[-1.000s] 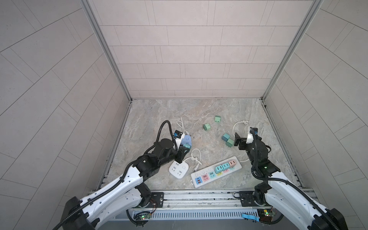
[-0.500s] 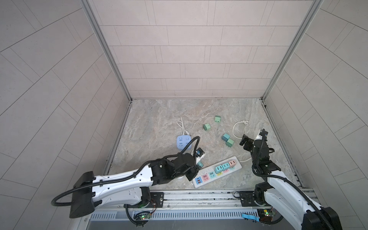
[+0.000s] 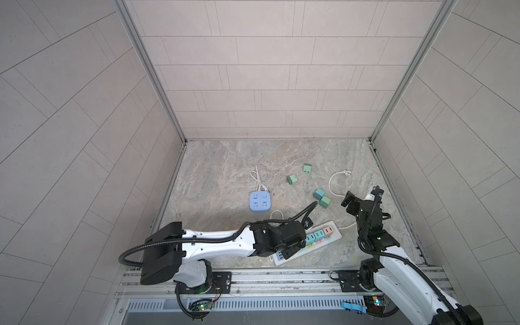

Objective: Insert the plug
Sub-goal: 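Lower the teal adapter into the socket beside the other teal adapters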

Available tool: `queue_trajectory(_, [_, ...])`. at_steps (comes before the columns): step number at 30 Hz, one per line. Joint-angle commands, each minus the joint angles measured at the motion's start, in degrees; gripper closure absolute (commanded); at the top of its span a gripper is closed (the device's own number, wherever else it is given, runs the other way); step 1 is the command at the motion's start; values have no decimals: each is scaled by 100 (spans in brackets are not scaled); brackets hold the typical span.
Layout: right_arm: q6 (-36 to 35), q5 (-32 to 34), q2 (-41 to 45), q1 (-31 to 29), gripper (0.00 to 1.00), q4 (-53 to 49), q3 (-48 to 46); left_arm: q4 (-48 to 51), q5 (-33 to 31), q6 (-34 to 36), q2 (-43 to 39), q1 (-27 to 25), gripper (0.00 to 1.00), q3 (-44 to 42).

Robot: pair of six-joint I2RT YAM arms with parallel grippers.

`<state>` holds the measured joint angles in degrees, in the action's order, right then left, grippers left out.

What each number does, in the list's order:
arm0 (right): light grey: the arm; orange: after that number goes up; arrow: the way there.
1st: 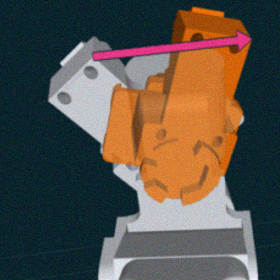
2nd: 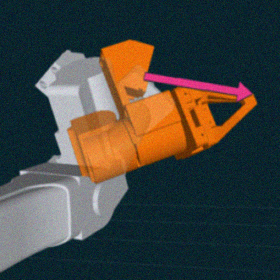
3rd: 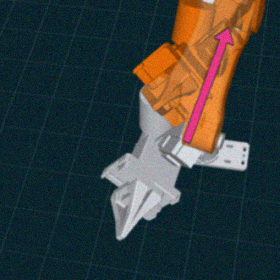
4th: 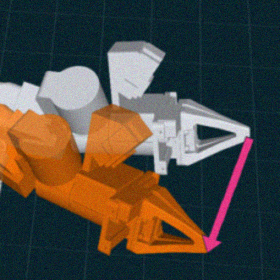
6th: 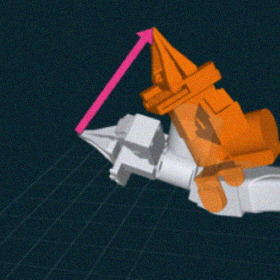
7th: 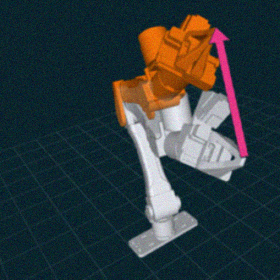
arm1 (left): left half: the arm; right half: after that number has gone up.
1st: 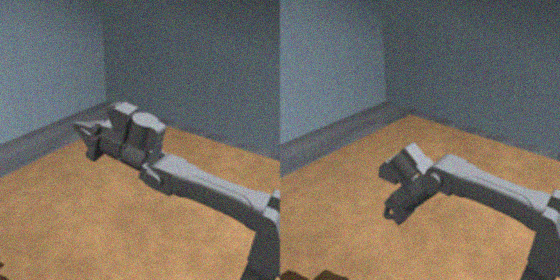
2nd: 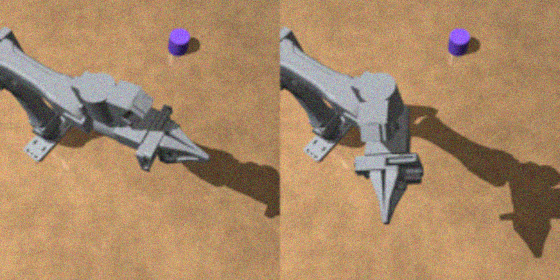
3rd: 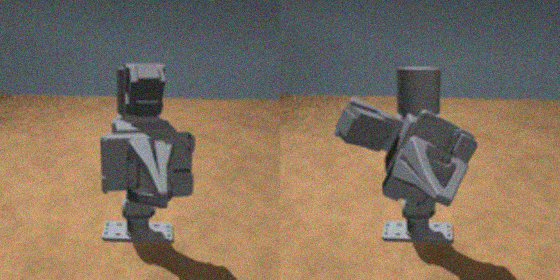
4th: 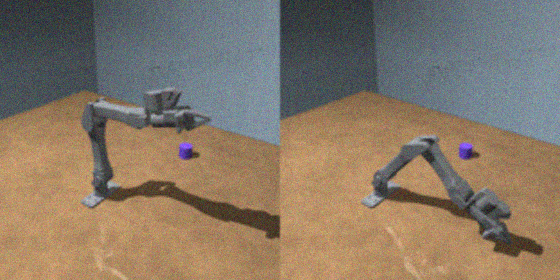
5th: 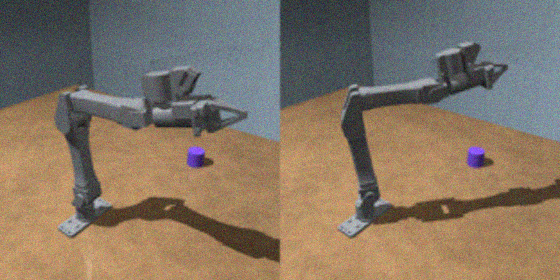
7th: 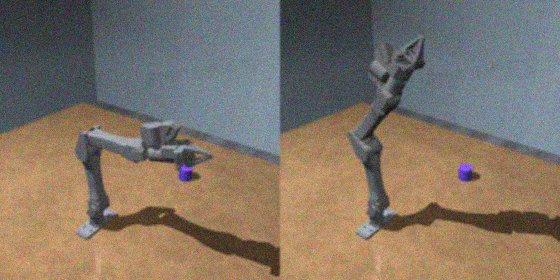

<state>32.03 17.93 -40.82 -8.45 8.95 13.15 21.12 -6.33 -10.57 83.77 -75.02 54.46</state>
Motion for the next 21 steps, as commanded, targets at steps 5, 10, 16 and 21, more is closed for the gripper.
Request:
queue_trajectory(5, [102,111,-57,24,0,-52,2,423,245,89,585,-21,100,571])
queue_trajectory(10, [103,122,-62,21,0,-59,3,675,186,89,843,-21,100,773])
queue_trajectory(16, [110,123,-72,27,0,-58,0,770,215,112,1086,-23,100,933])
queue_trajectory(21, [116,134,-86,20,0,-51,0,700,217,125,1070,-23,100,930])
